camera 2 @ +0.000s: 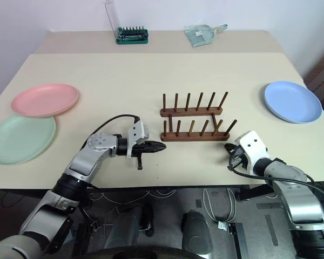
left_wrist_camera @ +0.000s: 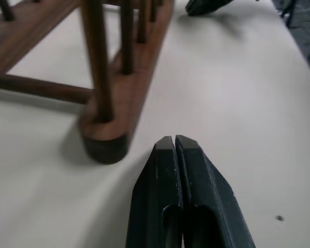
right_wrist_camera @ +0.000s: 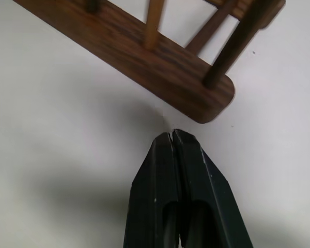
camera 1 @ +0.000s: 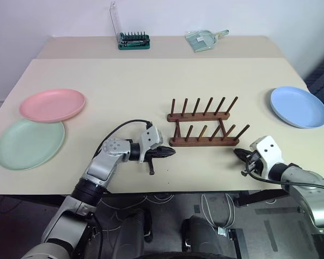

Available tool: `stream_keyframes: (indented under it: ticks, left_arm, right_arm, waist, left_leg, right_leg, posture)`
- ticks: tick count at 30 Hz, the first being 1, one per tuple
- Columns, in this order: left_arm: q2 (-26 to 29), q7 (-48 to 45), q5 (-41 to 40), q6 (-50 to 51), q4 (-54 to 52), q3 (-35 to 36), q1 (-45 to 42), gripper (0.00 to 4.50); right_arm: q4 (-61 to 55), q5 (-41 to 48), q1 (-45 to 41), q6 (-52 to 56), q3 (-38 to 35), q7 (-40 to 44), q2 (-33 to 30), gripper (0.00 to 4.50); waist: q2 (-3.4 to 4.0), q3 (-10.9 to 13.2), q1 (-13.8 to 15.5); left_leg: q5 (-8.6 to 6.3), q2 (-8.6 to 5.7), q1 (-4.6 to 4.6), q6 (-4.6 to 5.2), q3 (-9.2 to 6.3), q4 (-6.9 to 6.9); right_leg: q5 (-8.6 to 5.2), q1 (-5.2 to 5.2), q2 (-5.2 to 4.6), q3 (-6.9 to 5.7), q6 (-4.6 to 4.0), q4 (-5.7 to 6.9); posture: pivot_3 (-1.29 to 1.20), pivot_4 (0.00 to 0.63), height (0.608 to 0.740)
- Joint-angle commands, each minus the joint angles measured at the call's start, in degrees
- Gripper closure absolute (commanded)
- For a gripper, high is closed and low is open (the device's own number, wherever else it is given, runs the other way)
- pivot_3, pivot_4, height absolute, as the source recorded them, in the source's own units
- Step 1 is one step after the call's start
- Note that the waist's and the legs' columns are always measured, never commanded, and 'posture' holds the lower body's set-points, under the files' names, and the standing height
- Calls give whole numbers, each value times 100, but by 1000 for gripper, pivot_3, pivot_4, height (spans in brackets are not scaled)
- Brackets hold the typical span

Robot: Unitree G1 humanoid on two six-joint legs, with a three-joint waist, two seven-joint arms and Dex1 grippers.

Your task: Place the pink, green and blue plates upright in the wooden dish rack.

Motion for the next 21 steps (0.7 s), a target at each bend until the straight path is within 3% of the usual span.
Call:
stream_keyframes:
  ticks: [1, 12, 21]
  left_arm:
    - [-173, 538, 277, -275, 199, 65, -200, 4466]
    - [-520, 1562, 565, -575, 872, 272, -408, 4466]
    - [-572, 1691, 565, -691, 1184, 344, -533, 4466]
  right_arm:
    - [334, -229, -437, -212, 214, -102, 117, 4500]
    - [1329, -639, -1338, -748, 556, -122, 279, 4500]
    - [1667, -785, -1568, -1035, 579, -169, 354, 4500]
  waist:
    - [0, 0, -5]
    - [0, 0, -10]
    - [0, -1, -9]
  left_leg:
    - [0, 0, 1, 0, 0, 0]
    - [2, 1, 7, -2, 1, 2]
    - [3, 1, 7, -3, 2, 2]
  right_leg:
    - [0, 0, 0, 0, 0, 0]
    - [0, 6, 2, 0, 0, 4]
    - [0, 8, 2, -1, 0, 4]
  posture:
    - [0, 150, 736]
    - [0, 150, 736]
    - [0, 150, 736]
